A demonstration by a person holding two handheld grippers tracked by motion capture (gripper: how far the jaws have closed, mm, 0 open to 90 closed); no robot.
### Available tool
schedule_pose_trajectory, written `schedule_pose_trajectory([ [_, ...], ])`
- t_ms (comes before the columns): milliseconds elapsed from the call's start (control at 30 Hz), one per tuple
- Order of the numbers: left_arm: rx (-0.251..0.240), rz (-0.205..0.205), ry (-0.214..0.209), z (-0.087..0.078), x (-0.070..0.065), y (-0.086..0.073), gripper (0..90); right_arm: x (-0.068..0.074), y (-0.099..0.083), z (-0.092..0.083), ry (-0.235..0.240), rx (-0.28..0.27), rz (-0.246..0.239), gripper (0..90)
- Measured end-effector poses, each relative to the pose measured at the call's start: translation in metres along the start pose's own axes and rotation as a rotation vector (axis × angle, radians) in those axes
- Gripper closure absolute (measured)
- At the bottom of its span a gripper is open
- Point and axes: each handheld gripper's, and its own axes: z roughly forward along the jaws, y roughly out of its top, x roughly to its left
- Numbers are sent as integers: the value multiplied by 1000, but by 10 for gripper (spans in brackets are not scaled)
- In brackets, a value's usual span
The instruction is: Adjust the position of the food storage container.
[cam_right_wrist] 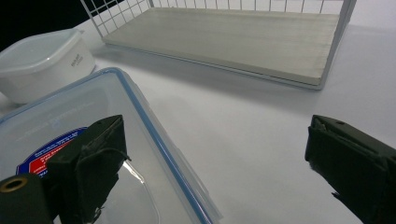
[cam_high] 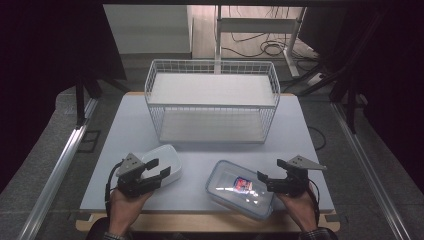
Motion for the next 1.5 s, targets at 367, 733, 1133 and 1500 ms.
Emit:
schedule_pose_trajectory([
  [367, 130, 91, -64, 43, -25, 22, 899, 4, 1, 0, -19, -1, -38, 87],
  [733, 224, 88, -6, 83, -25, 26, 900, 3, 0, 0, -24, 6, -49, 90],
  [1133, 269, 46, 69, 79, -11, 18, 900, 3, 0, 0, -28, 11, -58, 90],
  [1500, 267, -9, 132, 58, 13, 8, 900, 3, -1, 1, -27, 17, -64, 92],
])
